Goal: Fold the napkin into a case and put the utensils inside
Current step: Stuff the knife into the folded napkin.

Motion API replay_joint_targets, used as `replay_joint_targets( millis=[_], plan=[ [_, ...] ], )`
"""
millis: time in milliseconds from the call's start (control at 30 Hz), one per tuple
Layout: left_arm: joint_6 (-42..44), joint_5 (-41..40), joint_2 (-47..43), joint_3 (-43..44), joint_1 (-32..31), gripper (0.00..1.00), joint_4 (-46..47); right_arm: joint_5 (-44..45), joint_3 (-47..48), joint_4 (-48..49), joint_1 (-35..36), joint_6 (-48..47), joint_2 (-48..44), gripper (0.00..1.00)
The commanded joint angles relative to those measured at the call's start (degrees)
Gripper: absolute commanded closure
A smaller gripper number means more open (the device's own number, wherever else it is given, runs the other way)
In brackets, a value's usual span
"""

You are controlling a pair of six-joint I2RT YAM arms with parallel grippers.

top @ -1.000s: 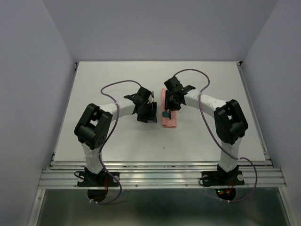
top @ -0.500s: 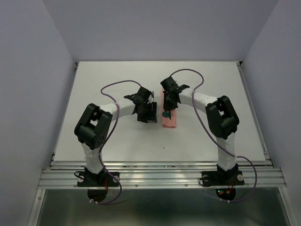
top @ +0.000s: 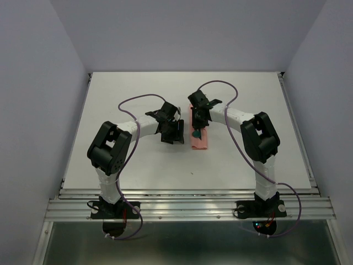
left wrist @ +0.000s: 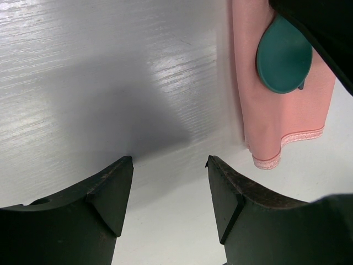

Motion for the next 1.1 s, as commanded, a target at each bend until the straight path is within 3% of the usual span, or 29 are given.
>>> replay_joint_targets(
  millis=[0,833,1067],
  plan=[
    [1.13,-1.43,1.21,0.48,0.27,0.32,-2.21,1.23,1.54,1.71,0.49,-2.14,-1.03,0.97],
    [1.04,-1.35,1.56,0.39,0.36,0.32,-2.38,-0.18,-1.10,4.79,0.49,-4.96,-1.21,0.99],
    [1.05,-1.35,1.56,0.22,0.27,0.32,-2.38,0.17,-1.89,4.70,0.49,-3.37,-3.05,0.79]
  ],
)
